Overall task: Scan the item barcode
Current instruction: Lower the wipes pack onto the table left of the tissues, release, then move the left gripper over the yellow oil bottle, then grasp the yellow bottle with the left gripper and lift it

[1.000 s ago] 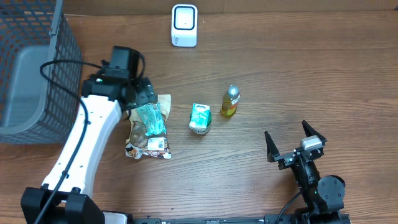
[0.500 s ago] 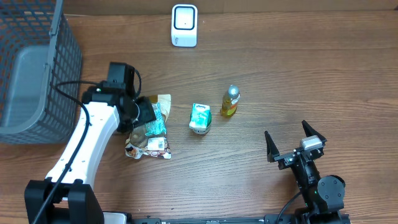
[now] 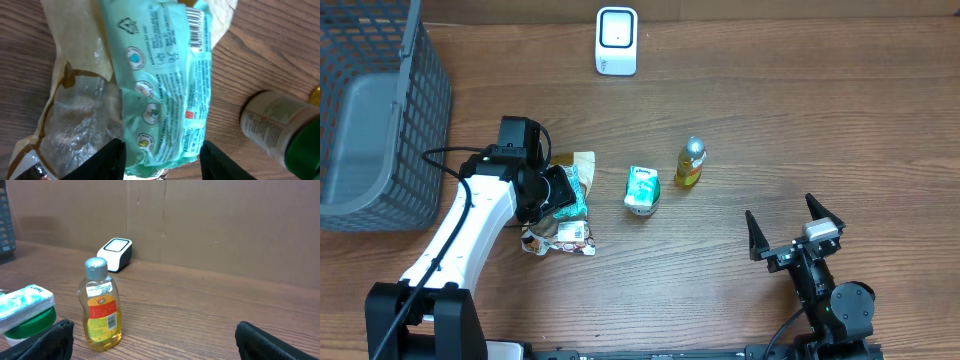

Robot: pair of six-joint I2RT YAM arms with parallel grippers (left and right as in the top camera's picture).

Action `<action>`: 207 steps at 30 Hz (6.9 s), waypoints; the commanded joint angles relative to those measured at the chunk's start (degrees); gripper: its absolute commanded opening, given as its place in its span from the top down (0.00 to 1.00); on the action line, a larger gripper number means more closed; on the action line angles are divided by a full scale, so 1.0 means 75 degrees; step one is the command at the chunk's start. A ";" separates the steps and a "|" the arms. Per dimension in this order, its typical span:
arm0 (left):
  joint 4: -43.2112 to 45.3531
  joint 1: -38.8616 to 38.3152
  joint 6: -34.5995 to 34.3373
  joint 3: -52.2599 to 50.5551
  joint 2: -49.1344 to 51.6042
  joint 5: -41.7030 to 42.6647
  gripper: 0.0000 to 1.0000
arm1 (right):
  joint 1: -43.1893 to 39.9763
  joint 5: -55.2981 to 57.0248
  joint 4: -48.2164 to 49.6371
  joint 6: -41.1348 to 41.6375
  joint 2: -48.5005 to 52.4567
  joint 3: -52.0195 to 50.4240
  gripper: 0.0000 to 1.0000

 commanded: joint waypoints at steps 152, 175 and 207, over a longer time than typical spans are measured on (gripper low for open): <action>0.0195 -0.4829 0.2669 0.5592 0.2247 -0.2259 0.08 | -0.0020 0.0050 0.0023 0.0017 -0.0076 -0.0082 0.00; -0.0699 -0.4855 0.2664 0.5517 0.3413 -0.2049 0.19 | -0.0020 0.0050 0.0023 0.0017 -0.0076 -0.0082 0.00; -0.0440 -0.3695 0.2664 0.5881 0.2078 0.0487 0.76 | -0.0020 0.0050 0.0023 0.0017 -0.0076 -0.0082 0.00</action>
